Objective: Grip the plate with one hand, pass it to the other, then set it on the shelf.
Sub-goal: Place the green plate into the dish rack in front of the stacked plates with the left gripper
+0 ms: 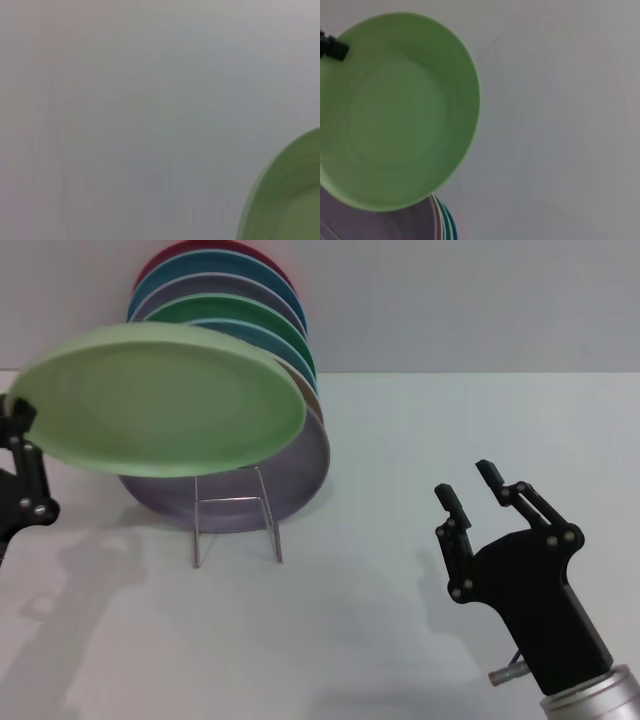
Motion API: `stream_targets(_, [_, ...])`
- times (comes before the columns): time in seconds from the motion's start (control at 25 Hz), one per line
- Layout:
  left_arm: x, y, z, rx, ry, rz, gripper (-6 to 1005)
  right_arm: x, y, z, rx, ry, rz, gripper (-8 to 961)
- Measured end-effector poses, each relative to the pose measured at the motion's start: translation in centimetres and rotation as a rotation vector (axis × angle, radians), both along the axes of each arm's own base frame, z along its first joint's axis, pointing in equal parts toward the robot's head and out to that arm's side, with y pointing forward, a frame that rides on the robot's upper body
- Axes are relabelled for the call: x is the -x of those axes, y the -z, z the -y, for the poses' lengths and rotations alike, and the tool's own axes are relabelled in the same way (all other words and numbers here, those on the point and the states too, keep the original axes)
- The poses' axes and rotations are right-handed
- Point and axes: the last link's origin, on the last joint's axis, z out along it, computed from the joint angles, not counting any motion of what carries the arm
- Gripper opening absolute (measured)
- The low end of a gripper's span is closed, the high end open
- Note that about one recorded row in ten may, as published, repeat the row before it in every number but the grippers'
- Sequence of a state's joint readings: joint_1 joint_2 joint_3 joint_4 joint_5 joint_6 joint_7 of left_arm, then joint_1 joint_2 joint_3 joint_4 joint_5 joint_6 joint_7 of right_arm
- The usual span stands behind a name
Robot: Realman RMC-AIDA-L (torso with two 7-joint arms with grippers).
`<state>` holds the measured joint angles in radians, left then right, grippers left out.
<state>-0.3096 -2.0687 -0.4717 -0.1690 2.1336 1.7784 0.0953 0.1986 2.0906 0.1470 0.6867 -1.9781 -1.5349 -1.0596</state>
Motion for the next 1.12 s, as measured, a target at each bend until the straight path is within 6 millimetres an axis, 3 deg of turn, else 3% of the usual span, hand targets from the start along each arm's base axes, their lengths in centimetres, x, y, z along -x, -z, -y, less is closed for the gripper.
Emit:
stream_targets(0.6, [-0.2, 2.8, -1.6, 0.066, -0.035, -0.230, 35, -1.0, -0.7, -1.1, -0.041, 0.040, 0.031, 349])
stream_targets(1.12, [0.6, 3.9, -2.4, 0.129, -0.109, -0.273, 35, -1.2, -0.6, -1.8, -0.039, 0.041, 0.051, 348])
